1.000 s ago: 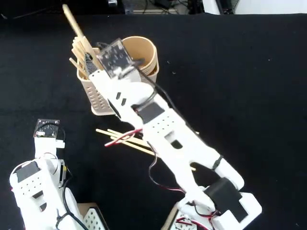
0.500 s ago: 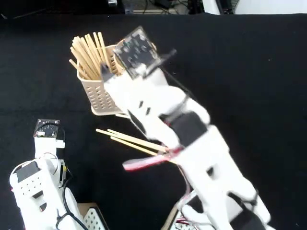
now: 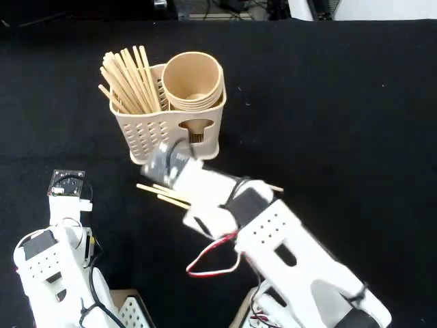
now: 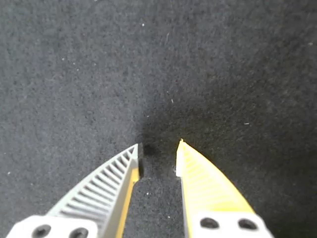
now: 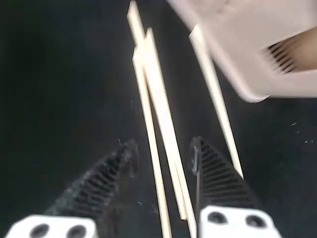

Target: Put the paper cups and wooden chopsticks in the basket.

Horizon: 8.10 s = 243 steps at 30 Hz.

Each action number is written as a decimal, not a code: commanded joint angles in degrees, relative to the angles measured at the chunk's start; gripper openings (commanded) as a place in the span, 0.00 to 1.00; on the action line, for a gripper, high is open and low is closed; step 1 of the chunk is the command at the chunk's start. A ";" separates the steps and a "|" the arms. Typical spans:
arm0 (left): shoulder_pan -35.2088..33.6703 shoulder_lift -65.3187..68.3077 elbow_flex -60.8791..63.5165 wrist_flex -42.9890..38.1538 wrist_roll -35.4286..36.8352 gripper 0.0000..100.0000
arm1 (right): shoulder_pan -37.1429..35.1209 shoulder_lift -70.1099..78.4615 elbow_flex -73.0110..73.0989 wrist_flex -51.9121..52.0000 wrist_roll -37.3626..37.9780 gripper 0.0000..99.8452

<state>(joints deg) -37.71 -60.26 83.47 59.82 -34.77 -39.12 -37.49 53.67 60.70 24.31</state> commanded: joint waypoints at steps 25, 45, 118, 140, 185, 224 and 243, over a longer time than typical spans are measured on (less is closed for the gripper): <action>0.84 -0.18 0.13 -0.62 -0.70 0.14 | 2.37 33.98 -8.13 -12.40 4.66 0.12; 0.84 -0.18 0.13 -0.62 -0.70 0.14 | 2.46 8.48 -8.22 -0.70 8.09 0.01; 0.84 -0.18 0.13 -0.62 -0.70 0.14 | -0.70 16.22 -7.87 -4.48 4.57 0.01; 0.84 -0.18 0.13 -0.62 -0.70 0.14 | -1.14 34.51 -9.10 -12.40 4.57 0.17; 0.84 -0.18 0.13 -0.62 -0.70 0.14 | -3.34 4.00 -48.13 17.14 -0.44 0.01; 0.84 -0.18 0.13 -0.62 -0.70 0.14 | 3.25 32.31 -59.74 -25.93 -21.71 0.20; 0.84 -0.18 0.13 -0.62 -0.70 0.14 | 4.31 4.88 -50.42 36.40 -2.64 0.20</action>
<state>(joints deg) -37.71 -60.26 83.47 59.82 -34.77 -36.31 -31.25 -3.03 91.47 15.08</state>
